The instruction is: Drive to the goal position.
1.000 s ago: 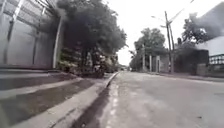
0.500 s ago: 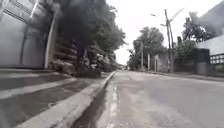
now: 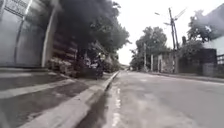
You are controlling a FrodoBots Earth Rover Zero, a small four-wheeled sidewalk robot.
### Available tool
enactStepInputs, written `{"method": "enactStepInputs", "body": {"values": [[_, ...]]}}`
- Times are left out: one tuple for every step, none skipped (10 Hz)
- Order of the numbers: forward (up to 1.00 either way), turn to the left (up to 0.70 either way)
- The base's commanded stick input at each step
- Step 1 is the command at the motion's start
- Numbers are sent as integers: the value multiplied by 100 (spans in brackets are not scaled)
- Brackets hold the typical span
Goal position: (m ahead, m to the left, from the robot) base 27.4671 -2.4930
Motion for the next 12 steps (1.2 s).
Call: {"method": "enactStepInputs", "body": {"values": [[70, -35], [70, -35], [70, -35], [70, -35], [70, -35], [70, -35], [70, -35], [70, -35], [70, -35], [70, -29], [70, 0], [70, 0]]}}
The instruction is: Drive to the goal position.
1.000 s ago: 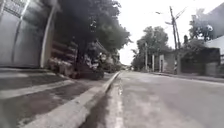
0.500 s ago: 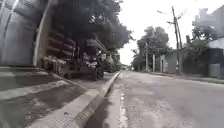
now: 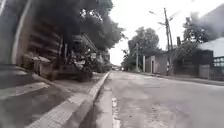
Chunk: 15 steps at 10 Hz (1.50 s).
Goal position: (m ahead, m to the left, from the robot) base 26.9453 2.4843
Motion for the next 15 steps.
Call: {"method": "enactStepInputs", "body": {"values": [[70, 0], [70, 0], [70, 0], [70, 0], [70, 0], [70, 0], [70, 0], [70, 0], [70, 0], [70, 0], [70, 0], [70, -2], [70, -27], [70, -35], [70, -35]]}}
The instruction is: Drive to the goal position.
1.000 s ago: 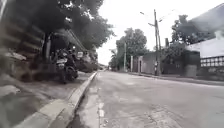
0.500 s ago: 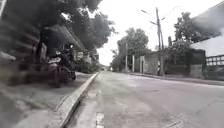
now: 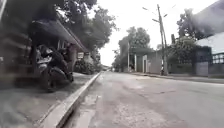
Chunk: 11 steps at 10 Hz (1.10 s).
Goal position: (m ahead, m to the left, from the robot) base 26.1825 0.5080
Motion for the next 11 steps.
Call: {"method": "enactStepInputs", "body": {"values": [[70, -23], [70, 0], [70, 0], [70, 0], [70, 0], [70, 0], [70, 0], [70, 0], [70, 0], [70, 0], [70, 0]]}}
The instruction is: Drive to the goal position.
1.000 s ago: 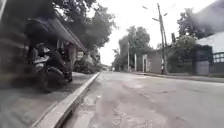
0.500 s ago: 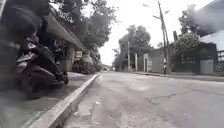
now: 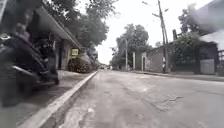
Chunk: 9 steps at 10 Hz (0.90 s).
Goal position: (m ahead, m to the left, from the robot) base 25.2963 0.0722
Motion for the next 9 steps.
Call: {"method": "enactStepInputs", "body": {"values": [[70, 0], [70, 0], [70, 0], [70, 0], [70, 0], [70, 0], [70, 0], [70, 0], [70, 0]]}}
